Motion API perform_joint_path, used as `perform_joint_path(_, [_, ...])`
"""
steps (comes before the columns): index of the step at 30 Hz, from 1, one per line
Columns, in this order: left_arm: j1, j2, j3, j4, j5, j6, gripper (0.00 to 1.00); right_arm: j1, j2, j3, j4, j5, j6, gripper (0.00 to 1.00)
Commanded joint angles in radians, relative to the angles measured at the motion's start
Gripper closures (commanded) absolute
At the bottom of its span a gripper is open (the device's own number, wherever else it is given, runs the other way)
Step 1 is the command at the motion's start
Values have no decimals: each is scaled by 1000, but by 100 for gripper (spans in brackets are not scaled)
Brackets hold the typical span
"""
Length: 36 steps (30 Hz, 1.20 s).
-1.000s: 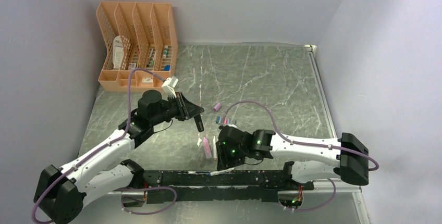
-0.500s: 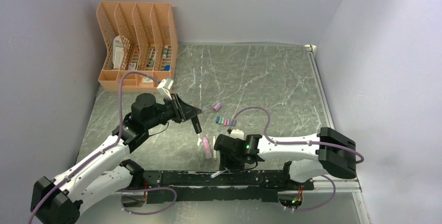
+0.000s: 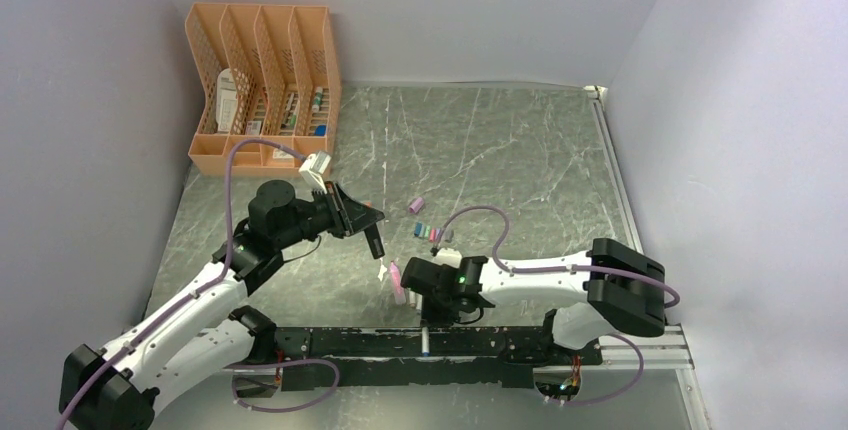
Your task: Open the pen caps
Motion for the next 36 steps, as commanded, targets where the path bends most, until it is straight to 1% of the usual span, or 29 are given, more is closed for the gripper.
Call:
perform_joint_path(1, [16, 3, -14, 42, 43, 2, 93, 0, 32, 14, -16, 30, -10, 85])
perform_joint_path(3, [22, 4, -19, 49, 49, -1, 93, 4, 21, 31, -44, 35, -19, 90])
perform_joint_path(5, [25, 9, -21, 54, 54, -3, 93, 15, -8, 57, -85, 44, -23, 92])
perform_joint_path(9, [29, 14, -22, 55, 50, -4, 93, 18, -72, 152, -240, 120, -52, 93])
perform_joint_path(13, [34, 25, -16, 51, 46, 1, 93, -55, -63, 241, -332, 183, -153, 93])
perform_joint_path(17, [36, 46, -6, 51, 50, 4, 93, -159, -24, 246, -309, 194, -276, 93])
perform_joint_path(21, [38, 53, 8, 39, 45, 9, 93, -218, 34, 248, -285, 213, -382, 93])
perform_joint_path(25, [39, 59, 18, 36, 42, 7, 93, -240, 79, 254, -237, 213, -443, 93])
perform_joint_path(30, [40, 63, 23, 30, 36, 2, 93, -242, 119, 268, -199, 200, -472, 93])
perform_joint_path(36, [39, 79, 11, 57, 42, -15, 93, -232, 115, 252, -144, 171, -510, 88])
